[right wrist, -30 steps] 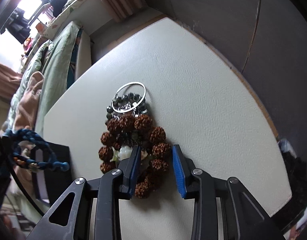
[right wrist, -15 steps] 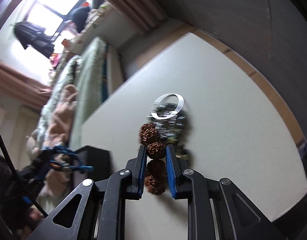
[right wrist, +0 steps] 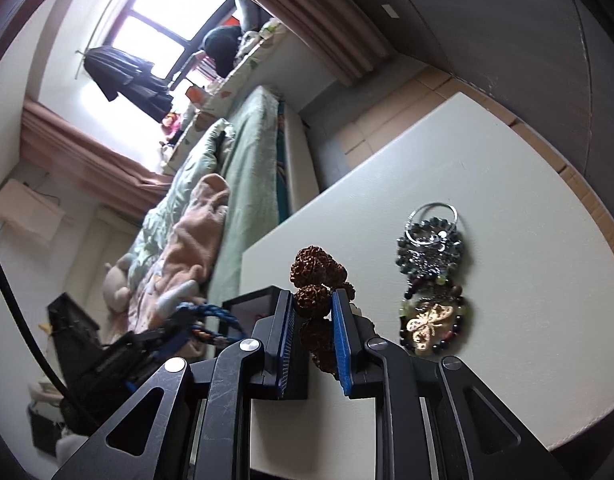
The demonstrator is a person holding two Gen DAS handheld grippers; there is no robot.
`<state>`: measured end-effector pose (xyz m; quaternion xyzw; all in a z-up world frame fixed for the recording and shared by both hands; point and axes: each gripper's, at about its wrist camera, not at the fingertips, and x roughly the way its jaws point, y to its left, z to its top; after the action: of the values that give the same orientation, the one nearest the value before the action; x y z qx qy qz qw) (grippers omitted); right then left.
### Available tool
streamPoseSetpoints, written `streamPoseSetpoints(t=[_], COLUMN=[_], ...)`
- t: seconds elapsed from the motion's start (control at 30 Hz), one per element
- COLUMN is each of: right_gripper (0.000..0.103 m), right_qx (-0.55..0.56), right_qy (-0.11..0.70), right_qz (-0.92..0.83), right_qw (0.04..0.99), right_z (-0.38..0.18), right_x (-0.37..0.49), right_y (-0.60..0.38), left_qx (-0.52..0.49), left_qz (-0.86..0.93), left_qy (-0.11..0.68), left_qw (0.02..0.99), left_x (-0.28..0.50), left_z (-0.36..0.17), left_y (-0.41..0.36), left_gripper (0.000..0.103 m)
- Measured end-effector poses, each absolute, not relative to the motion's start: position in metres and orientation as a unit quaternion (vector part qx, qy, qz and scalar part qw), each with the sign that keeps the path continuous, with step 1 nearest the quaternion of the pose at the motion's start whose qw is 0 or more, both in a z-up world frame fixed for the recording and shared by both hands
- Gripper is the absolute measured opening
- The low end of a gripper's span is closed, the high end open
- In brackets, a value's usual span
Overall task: Organize jewelry
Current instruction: 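Lift the blue flower bracelet into the black box while the right gripper grasps the brown bead bracelet, then lower the brown bead bracelet into the black box and open the right gripper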
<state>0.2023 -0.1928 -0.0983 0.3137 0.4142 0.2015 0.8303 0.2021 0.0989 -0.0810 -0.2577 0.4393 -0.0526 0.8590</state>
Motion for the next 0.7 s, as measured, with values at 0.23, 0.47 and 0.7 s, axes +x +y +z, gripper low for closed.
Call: streamPoseSetpoints(t=[0.23,0.47,0.7], right_gripper=[0.020,0.020,0.020], right_qx=[0.322,0.341,0.356], right_qy=[0.399,0.356,0.348], right_qz=[0.226,0.295,0.345], right_qw=[0.828,0.818,0.796], right_z=[-0.093,-0.076,-0.075], right_x=[0.202,0.194,0.196], right_y=[-0.189,-0.180,-0.150], left_qx=[-0.252,-0.253,-0.267], left_qz=[-0.035,0.008,0.047], left_qy=[0.425,0.416,0.403], left_qw=[0.869,0.874,0.874], left_x=[0.197,0.196,0.190], left_z=[-0.076,-0.073,-0.072], left_y=[0.100,0.116,0.135], left_gripper=[0.094,0.094,0.094])
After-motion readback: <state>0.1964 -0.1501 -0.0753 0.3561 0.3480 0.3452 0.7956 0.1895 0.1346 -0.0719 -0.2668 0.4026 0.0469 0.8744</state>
